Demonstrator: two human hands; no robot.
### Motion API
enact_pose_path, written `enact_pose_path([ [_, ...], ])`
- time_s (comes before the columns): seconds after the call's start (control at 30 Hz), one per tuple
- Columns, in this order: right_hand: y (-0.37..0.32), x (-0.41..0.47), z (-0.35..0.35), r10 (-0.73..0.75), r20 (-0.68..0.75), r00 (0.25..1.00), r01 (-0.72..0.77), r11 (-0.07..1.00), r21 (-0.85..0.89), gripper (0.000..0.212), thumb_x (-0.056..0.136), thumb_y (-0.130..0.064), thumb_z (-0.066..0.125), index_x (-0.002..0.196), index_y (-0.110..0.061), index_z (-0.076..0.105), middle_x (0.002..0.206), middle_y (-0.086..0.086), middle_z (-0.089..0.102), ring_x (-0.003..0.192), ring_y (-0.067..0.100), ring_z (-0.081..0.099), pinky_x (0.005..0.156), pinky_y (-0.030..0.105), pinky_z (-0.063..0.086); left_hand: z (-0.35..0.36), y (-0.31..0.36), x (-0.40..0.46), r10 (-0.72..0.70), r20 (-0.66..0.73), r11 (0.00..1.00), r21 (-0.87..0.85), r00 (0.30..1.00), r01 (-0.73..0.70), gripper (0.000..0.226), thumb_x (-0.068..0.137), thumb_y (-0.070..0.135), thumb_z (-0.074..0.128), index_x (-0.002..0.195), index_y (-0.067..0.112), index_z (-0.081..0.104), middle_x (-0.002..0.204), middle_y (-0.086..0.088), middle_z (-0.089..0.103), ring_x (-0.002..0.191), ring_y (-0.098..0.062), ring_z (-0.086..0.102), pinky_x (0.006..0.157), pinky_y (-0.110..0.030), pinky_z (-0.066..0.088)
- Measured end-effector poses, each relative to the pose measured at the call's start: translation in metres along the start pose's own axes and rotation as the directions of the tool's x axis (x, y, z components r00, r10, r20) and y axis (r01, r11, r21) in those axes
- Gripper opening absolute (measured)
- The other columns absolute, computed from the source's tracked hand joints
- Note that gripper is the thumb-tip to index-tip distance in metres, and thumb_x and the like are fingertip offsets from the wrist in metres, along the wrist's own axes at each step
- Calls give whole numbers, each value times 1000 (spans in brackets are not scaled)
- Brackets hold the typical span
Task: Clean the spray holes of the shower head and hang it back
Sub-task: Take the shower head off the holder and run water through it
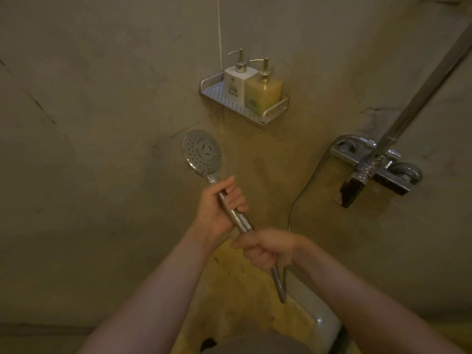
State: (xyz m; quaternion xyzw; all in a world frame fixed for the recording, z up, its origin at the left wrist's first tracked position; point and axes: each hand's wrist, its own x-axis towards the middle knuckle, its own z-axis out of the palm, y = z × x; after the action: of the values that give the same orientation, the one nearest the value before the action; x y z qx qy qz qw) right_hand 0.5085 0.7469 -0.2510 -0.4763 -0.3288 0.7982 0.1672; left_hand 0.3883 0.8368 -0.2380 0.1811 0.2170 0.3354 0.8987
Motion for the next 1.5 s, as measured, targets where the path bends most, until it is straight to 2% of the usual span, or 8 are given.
enact_pose_path([
  [0.13, 4, 1, -2, 6, 192, 981, -18, 998, 63, 53, 100, -29, 41, 48, -26, 31, 39, -15, 28, 30, -3, 23, 28, 12, 17, 5, -1, 0, -36, 258, 998, -37, 965, 48, 44, 88, 23, 61, 49, 19, 42, 35, 6, 29, 30, -10, 22, 36, -21, 26],
  [0.27, 13, 0, -1, -28, 5, 1000, 28, 998, 54, 51, 99, -24, 47, 51, -28, 31, 42, -12, 26, 32, 1, 20, 31, 13, 15, 19, -9, 3, -20, -120, 992, 118, 993, 35, 48, 88, 18, 56, 47, 22, 31, 34, 7, 22, 26, -8, 18, 32, -18, 18],
  [0.37, 20, -1, 7, -131, -288, 949, 122, 991, -49, 45, 95, -15, 53, 55, -26, 36, 45, -7, 30, 35, 7, 24, 36, 16, 17, 28, -22, 8, 142, -449, 964, 265, 882, -20, 41, 88, 11, 52, 55, 22, 30, 42, 6, 21, 29, -10, 18, 34, -18, 20],
  [0.57, 25, 9, 25, -479, -654, 585, 29, 819, -574, 43, 89, -10, 55, 52, -19, 35, 44, -8, 36, 37, 4, 33, 39, 19, 20, 32, -28, 13, 393, -733, 905, 415, 555, -92, 21, 81, 6, 57, 63, 10, 48, 49, -3, 41, 34, -21, 36, 41, -23, 32],
  [0.87, 25, -2, 20, -331, -538, 775, 170, 930, -327, 33, 89, -12, 56, 60, -18, 42, 47, -3, 37, 35, 8, 30, 38, 20, 22, 19, -5, -7, -32, -310, 969, 224, 950, 106, 26, 74, 8, 75, 63, 14, 52, 57, 0, 46, 50, -15, 46, 56, -31, 49],
  [1.07, 16, -6, 25, -176, -268, 947, 186, 983, 12, 44, 92, -13, 57, 56, -26, 33, 48, -5, 28, 37, 7, 22, 36, 16, 15, 11, 6, -7, -64, 160, 998, 38, 985, 58, 43, 73, 13, 74, 51, 21, 38, 37, 8, 27, 31, -9, 24, 39, -22, 26],
  [1.17, 20, -4, 28, -201, -322, 925, 228, 973, 46, 42, 92, -11, 57, 61, -25, 33, 49, -3, 27, 36, 8, 22, 36, 16, 14, 25, 1, -2, -67, -48, 977, 202, 997, 75, 47, 83, 21, 64, 49, 22, 33, 35, 8, 21, 29, -9, 16, 36, -20, 14],
  [1.5, 42, 10, 24, -426, -683, 593, -43, 830, -556, 36, 88, -20, 54, 55, -17, 41, 48, -7, 45, 54, 5, 44, 44, 27, 26, 38, -36, 12, 436, -758, 881, 471, 485, -55, 19, 86, 5, 50, 67, 4, 55, 59, -9, 54, 48, -30, 52, 46, -34, 43],
])
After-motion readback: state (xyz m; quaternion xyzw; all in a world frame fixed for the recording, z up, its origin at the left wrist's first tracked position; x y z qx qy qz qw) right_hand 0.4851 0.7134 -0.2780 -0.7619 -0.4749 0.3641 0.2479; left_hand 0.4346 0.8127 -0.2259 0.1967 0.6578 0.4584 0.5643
